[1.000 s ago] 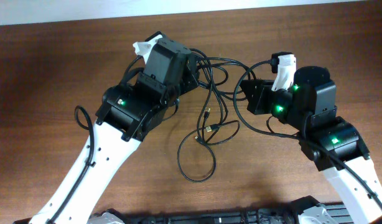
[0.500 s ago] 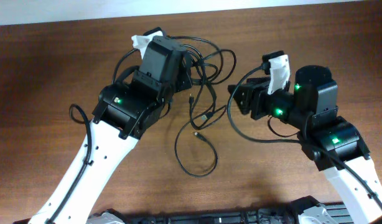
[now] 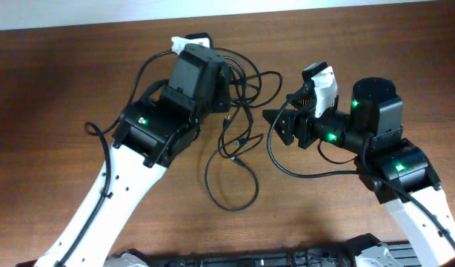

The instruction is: Untangle cables

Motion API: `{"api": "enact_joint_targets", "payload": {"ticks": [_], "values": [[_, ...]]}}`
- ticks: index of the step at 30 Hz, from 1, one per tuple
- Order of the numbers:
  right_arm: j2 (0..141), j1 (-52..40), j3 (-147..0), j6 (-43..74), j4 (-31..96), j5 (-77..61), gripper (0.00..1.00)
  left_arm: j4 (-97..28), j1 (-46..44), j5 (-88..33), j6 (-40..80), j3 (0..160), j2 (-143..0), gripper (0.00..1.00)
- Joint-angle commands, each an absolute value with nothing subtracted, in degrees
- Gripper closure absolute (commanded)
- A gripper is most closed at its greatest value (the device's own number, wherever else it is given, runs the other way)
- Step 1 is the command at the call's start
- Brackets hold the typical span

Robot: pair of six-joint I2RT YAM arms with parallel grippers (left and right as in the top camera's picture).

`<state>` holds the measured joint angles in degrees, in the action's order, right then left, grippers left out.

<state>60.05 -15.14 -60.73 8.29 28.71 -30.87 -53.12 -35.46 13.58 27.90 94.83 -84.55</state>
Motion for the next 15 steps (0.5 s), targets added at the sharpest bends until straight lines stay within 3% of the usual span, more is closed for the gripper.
{"api": "enact_joint_targets", "payload": {"ticks": [1,9,11,13,15], "values": [[59.2,-15.0,-61.4,6.2,28.6,-31.7,0.25,-51.7,-38.2,13.7,18.3,95.5,-83.9,1.00],[59.2,-15.0,-61.4,6.2,28.7,-31.5,0.26,-51.6,-40.4,13.7,10.5,95.5,-83.9,1.00],[59.2,-15.0,-61.4,6.2,28.8,-31.5,0.38,-51.0,-40.4,13.7,10.6,95.5,-83.9,1.00],[59.2,-15.0,-61.4,6.2,28.7,-31.5,0.64,-49.3,-40.5,12.5,10.6,95.5,-83.9,1.00],[59.2,-15.0,-61.4,6.2,28.8,-31.5,0.67,-47.3,-40.5,8.6,10.6,95.5,-83.9,1.00]]}}
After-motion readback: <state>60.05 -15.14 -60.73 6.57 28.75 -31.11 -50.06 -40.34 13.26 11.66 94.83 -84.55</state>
